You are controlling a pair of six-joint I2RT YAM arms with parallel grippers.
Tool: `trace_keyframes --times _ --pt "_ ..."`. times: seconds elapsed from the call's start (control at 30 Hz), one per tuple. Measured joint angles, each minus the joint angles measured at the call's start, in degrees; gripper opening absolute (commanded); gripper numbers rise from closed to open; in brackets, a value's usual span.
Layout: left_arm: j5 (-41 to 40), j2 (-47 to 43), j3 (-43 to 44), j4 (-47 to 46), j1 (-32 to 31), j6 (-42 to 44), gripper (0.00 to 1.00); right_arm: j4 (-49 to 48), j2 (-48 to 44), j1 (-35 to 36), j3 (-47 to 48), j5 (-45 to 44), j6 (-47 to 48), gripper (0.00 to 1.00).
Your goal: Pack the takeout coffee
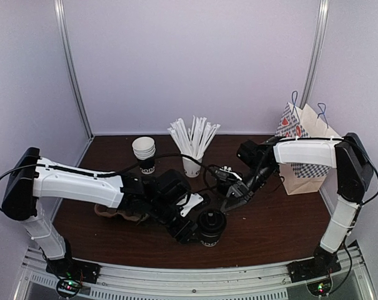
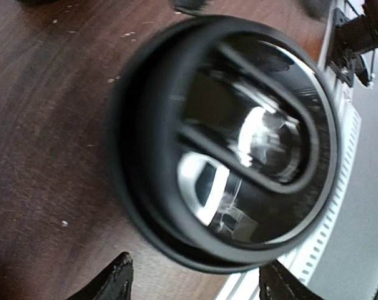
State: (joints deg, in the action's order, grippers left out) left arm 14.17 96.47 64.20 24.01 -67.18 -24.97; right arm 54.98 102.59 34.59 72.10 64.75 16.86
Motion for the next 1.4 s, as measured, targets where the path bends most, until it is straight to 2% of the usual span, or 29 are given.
trace_keyframes --times 0.3,0.63,0.8,0.93,1.1,1.2,1.4 --pt "-2.95 0.52 0.24 -0.44 5.03 0.57 0.69 1.20 -0.04 0.02 -1.22 3.58 2.12 0.56" --pt "-4.22 5.05 4.85 -1.79 12.07 2.86 0.69 1.55 -2.08 0.22 -3.87 3.74 2.45 0.57" --pt "-5.05 5.77 4.96 -1.16 14.36 3.61 0.68 0.79 -4.02 0.20 -5.16 3.32 1.95 0.53" --pt "-4.87 4.13 4.96 0.13 14.58 3.52 0.68 -0.17 -5.11 -0.13 -5.68 2.10 0.52 0.47" --pt "0.15 -2.51 2.14 -0.87 14.53 -0.26 0.66 -2.21 -5.40 -0.68 -6.12 0.68 -2.19 0.38" --pt "3.91 -5.27 0.63 -2.43 13.73 -3.85 0.66 -3.13 -5.40 -0.85 -6.16 0.76 -3.80 0.38" --pt "8.57 -4.09 0.42 -5.70 9.57 -8.68 0.65 -5.57 -5.40 -0.85 -8.70 1.44 -6.60 0.36"
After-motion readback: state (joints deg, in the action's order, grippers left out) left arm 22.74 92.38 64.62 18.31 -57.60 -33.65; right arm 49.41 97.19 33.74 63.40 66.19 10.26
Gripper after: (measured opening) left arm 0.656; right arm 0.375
